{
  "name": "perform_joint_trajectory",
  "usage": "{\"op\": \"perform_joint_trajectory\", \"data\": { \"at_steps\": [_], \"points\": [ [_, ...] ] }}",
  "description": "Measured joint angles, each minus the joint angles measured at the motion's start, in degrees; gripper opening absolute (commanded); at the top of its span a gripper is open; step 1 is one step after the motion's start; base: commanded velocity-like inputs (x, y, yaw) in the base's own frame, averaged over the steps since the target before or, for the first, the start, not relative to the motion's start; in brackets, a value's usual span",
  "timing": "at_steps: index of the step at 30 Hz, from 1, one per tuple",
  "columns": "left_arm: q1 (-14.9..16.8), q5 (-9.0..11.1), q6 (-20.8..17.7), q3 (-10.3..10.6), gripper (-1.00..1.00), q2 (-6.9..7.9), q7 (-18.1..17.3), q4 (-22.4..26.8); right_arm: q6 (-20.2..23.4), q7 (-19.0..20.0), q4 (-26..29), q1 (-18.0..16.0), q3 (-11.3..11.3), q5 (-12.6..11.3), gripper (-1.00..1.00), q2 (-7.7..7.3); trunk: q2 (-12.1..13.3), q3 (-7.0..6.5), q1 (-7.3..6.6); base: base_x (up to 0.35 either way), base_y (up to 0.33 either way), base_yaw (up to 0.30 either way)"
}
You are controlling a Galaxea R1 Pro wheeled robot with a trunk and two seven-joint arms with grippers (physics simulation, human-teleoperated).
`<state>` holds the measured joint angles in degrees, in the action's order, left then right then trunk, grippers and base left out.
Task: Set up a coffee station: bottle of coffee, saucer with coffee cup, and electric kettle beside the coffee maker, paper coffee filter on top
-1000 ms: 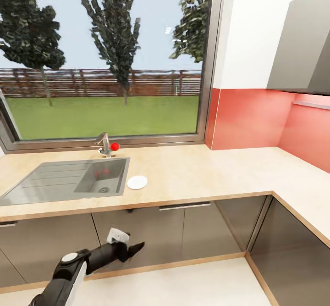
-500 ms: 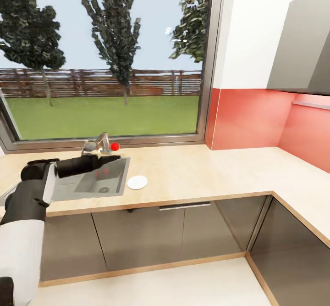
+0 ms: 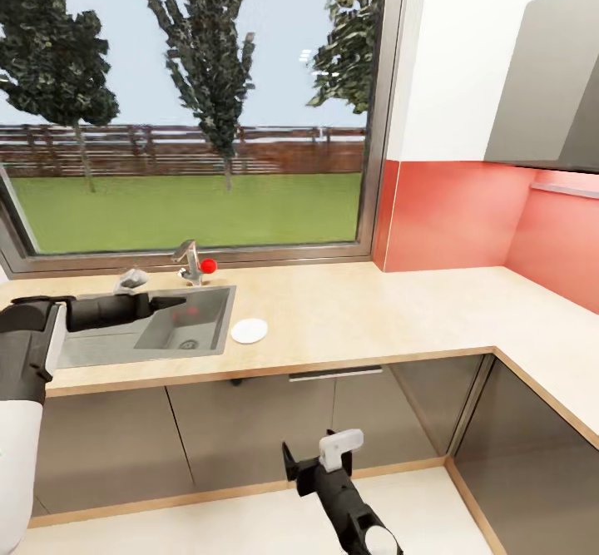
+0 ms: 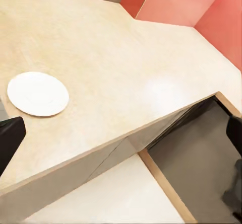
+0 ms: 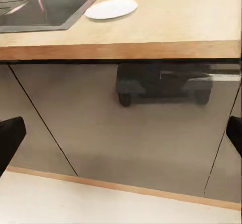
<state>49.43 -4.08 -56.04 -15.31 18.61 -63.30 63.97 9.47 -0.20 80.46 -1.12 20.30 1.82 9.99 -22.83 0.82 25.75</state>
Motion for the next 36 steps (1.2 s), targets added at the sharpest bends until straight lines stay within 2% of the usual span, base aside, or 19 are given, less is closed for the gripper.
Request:
{"op": "perform_joint_trajectory", "data": {
  "at_steps": [4,5,6,7,8,9,10,12,14,17,20,23,24,25,26,30,36],
  "points": [
    [0.1,-0.8,-0.1,-0.2,1.00,-0.03,0.0,-0.3,5.1,-0.1,4.9,-1.1,0.1,-0.2,1.00,0.00,0.0,0.00,0.00,0.000,0.000,0.000],
    [0.1,-0.9,-0.1,-0.3,1.00,-0.03,0.0,-0.3,6.1,-0.1,5.5,-2.5,0.1,-0.6,1.00,0.00,0.0,0.00,0.00,0.000,0.000,0.000],
    [0.1,-0.9,-0.1,-0.4,1.00,-0.04,0.0,-0.3,7.6,-0.2,6.0,-5.7,0.1,-2.4,1.00,0.00,0.0,-0.01,0.01,0.000,0.000,0.000],
    [0.1,-1.0,-0.2,-0.6,1.00,-0.04,0.0,-0.4,13.6,-0.4,5.7,-12.8,0.0,-12.4,1.00,-0.01,0.0,0.01,0.00,0.000,0.000,0.000],
    [0.1,-1.0,-0.2,-0.6,1.00,-0.06,0.0,-0.4,15.0,-0.4,5.6,-17.0,0.0,-14.9,1.00,-0.01,0.0,-0.02,0.01,0.000,0.000,0.000],
    [0.1,-1.0,-0.2,-0.6,1.00,-0.09,-0.1,-0.4,17.5,-0.4,5.2,-19.8,-0.2,-19.0,1.00,-0.01,0.0,-0.01,0.00,0.000,0.000,0.000],
    [0.1,-0.9,-0.2,-0.6,1.00,-0.09,-0.1,-0.4,18.6,-0.5,5.0,-21.4,-0.3,-21.0,1.00,-0.01,0.0,0.00,0.00,0.000,0.000,0.000],
    [0.1,-0.8,-0.2,-0.6,1.00,-0.19,-0.1,-0.4,22.2,-0.6,4.2,-26.9,-1.4,-27.0,1.00,-0.01,0.0,-0.01,0.00,0.000,0.000,0.000],
    [0.1,-0.7,-0.3,-0.6,1.00,-0.26,-0.1,-0.4,24.3,-0.7,3.9,-30.3,-3.0,-29.7,1.00,-0.01,0.0,-0.01,0.00,0.000,0.000,0.000],
    [0.3,-0.7,-0.4,-0.5,1.00,-0.53,0.0,-0.4,27.6,-0.8,3.3,-34.4,-5.1,-31.7,1.00,-0.01,0.0,0.00,0.00,0.000,0.000,0.000],
    [0.6,-0.8,-0.6,-0.6,1.00,-1.36,0.1,-0.4,32.9,-0.9,0.7,-38.6,-6.4,-33.3,1.00,-0.01,0.0,0.00,0.00,0.000,0.000,0.000],
    [0.8,-0.9,-0.7,-0.6,1.00,-2.43,0.5,-0.4,36.2,-0.9,-2.9,-40.7,-8.0,-36.7,1.00,-0.01,0.0,0.00,0.00,0.000,0.000,0.000],
    [0.7,-0.9,-0.7,-0.6,1.00,-2.83,0.6,-0.2,36.8,-0.9,-4.2,-41.1,-8.9,-38.3,1.00,-0.01,0.0,0.00,0.00,0.000,0.000,0.000],
    [0.6,-1.0,-0.7,-0.7,1.00,-3.35,0.8,0.1,37.4,-0.9,-7.1,-41.4,-10.1,-41.0,1.00,-0.02,0.0,0.00,0.01,0.010,0.000,0.000],
    [0.5,-1.0,-0.6,-0.7,1.00,-3.49,0.8,0.0,37.6,-0.9,-8.2,-41.6,-10.5,-42.0,1.00,-0.01,0.0,0.00,0.00,0.078,0.000,0.000],
    [0.3,-1.1,-0.6,-0.8,1.00,-3.67,0.9,-0.4,37.9,-0.9,-9.9,-41.7,-10.8,-43.2,1.00,-0.01,0.0,0.00,-0.03,0.238,0.000,0.000],
    [0.2,-0.9,-0.7,-0.8,1.00,-3.73,3.4,-2.3,38.0,-0.9,-12.2,-41.7,-10.9,-43.1,1.00,-0.01,0.0,0.00,-0.03,0.331,0.000,0.000]
  ]
}}
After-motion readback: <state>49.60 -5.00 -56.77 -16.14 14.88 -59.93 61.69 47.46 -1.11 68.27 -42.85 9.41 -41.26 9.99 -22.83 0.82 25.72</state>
